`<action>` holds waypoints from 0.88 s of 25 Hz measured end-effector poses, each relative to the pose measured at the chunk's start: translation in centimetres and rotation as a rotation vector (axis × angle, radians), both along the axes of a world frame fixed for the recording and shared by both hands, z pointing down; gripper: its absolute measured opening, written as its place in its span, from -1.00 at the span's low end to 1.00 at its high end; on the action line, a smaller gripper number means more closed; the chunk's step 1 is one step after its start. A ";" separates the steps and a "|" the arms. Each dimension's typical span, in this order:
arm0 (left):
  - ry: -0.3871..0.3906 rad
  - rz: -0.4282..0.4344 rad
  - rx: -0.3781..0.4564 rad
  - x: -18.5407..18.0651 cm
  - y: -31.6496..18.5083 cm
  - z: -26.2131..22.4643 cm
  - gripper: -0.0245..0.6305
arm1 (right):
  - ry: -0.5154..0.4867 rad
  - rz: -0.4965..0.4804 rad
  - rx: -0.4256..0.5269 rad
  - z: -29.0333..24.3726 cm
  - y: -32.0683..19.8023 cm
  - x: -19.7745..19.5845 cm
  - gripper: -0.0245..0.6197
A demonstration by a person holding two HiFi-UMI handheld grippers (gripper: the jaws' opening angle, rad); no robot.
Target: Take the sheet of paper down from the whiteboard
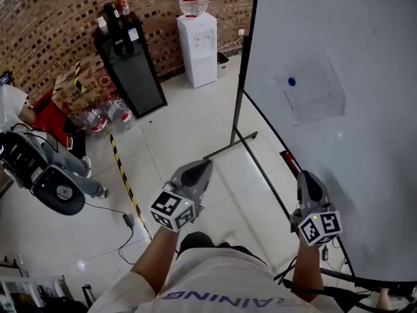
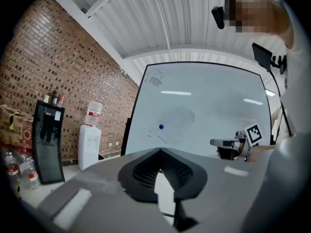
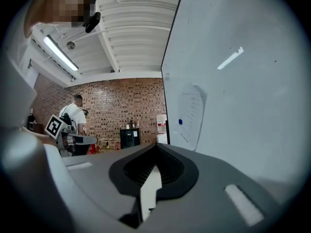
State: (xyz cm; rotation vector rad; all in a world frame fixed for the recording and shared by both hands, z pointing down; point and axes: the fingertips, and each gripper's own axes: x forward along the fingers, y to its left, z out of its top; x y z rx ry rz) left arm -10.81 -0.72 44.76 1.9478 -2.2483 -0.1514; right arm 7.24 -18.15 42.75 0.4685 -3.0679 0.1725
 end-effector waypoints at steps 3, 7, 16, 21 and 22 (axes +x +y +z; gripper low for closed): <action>-0.005 0.044 -0.002 -1.3 -3.8 -1.7 -0.91 | -0.012 0.024 0.004 -1.8 -2.6 -1.2 -0.90; -0.032 0.150 0.010 -3.0 -9.5 -3.3 -0.91 | -0.010 0.110 0.013 -2.8 -5.6 -1.8 -0.90; -0.089 0.513 0.062 -6.8 -24.8 -4.6 -0.91 | -0.002 0.449 0.048 -4.1 -11.0 -3.7 -0.90; -0.144 0.654 0.079 -9.2 -29.8 -6.2 -0.91 | -0.003 0.630 0.043 -4.8 -12.1 -5.0 -0.90; -0.168 0.677 0.083 -9.4 -30.5 -6.4 -0.91 | -0.003 0.662 0.045 -5.0 -12.2 -5.1 -0.90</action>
